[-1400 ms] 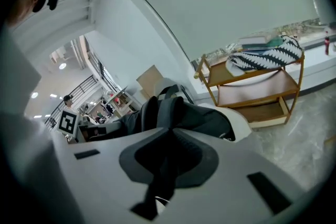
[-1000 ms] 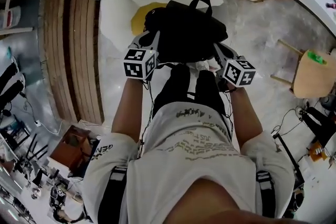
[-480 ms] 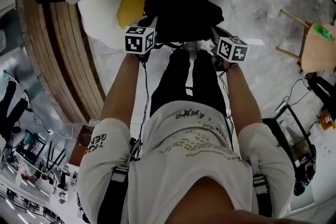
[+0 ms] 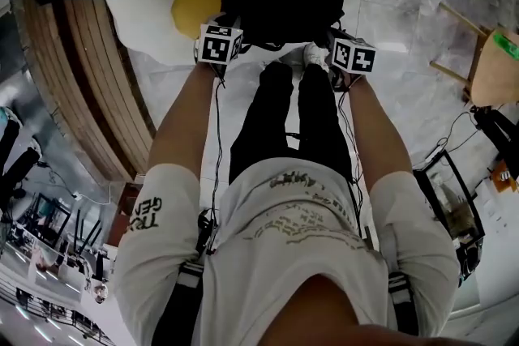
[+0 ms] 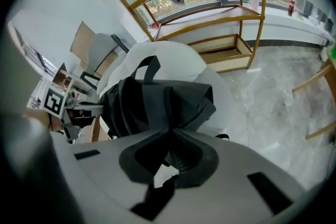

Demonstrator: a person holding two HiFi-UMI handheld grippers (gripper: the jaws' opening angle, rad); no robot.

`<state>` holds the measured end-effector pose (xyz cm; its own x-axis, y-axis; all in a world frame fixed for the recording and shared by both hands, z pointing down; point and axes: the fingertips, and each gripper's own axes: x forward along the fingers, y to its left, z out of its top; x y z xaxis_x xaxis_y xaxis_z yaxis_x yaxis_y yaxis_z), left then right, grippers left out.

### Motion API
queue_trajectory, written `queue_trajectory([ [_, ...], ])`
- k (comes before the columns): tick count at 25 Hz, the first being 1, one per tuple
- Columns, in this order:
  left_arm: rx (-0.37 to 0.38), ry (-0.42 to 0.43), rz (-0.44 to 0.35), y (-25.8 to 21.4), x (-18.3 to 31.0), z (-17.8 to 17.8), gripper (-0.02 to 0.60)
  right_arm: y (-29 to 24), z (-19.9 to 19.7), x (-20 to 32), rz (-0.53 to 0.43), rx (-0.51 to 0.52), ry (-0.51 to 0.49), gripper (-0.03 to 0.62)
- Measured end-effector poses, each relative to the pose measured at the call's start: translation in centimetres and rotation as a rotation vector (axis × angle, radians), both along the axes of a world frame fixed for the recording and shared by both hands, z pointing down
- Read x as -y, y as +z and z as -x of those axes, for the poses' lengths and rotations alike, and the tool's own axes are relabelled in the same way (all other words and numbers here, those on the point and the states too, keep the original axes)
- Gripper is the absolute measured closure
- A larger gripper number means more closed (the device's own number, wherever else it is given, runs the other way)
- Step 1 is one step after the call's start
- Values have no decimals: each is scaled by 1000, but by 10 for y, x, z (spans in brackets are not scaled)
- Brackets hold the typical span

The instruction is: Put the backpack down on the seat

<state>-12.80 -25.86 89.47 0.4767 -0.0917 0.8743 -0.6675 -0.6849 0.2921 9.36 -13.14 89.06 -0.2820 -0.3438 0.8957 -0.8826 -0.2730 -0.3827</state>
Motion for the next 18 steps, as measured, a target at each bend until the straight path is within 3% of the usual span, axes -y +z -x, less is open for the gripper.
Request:
queue_trajectory([
  [5, 52, -111, 31, 12, 7, 10, 552, 3, 2, 12, 4, -25, -75, 554],
  [9, 32, -217, 23, 7, 15, 6, 541, -1, -3, 22, -35, -61, -24, 554],
  [10, 29, -231, 8, 5, 16, 5, 441, -4, -5, 25, -61, -67, -13, 543],
  [11, 24, -242, -5, 2, 16, 3, 336, -9, -7, 28, -84, -69, -7, 476],
  [12, 19, -250, -14, -2, 16, 1, 314, -13, -7, 31, -102, -66, -5, 444],
  [15, -2, -263, -27, -18, 12, -5, 308, -35, -6, 42, -162, -54, -23, 446],
  [17, -20, -279, -36, -32, 8, -9, 318, -52, -3, 49, -205, -49, -52, 516],
  [18, -29, -295, -45, -40, 7, -10, 372, -60, -1, 52, -222, -55, -74, 545],
])
